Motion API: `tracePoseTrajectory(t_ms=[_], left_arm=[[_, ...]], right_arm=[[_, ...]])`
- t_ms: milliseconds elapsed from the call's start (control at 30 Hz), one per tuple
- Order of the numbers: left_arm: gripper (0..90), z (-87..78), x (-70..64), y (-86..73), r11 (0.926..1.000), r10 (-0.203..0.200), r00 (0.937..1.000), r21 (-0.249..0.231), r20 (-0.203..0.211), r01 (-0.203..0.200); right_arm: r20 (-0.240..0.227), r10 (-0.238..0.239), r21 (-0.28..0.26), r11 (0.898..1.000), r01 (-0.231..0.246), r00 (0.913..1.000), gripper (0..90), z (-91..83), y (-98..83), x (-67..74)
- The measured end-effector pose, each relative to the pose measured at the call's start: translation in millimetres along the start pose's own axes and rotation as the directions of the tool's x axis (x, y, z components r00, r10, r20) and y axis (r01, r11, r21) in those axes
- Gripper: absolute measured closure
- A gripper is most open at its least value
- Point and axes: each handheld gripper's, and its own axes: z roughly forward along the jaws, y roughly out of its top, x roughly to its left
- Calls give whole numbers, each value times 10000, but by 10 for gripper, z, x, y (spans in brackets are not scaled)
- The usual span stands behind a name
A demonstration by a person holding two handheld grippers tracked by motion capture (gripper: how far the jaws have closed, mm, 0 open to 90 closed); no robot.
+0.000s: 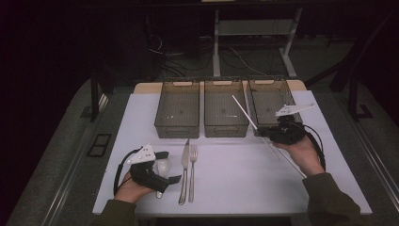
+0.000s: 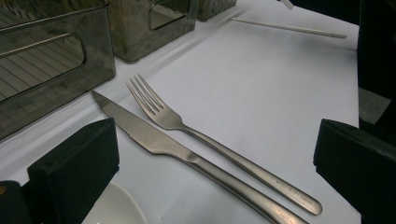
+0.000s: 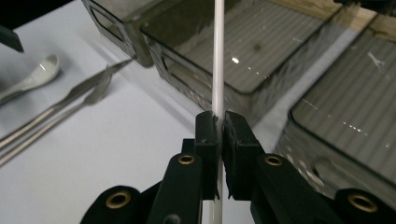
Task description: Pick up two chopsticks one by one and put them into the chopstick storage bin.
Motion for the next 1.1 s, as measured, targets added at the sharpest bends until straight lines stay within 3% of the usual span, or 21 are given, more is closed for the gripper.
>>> tracePoseTrajectory(t_ms=[367, 933, 1100], left_arm=[[0, -2, 12, 5, 10000, 5, 10000, -78, 26, -5], [0, -7, 4, 20, 9998, 107, 9999, -190, 126, -105], [0, 5, -6, 20, 9998, 149, 9997, -158, 167, -147]], right_arm=[[-196, -84, 15, 10000, 84, 9998, 845, 304, 475, 126], [-468, -431, 572, 9973, 457, 9980, 845, 1060, 1287, 475], [-595, -350, 742, 9965, 394, 9976, 845, 1273, 1427, 524]])
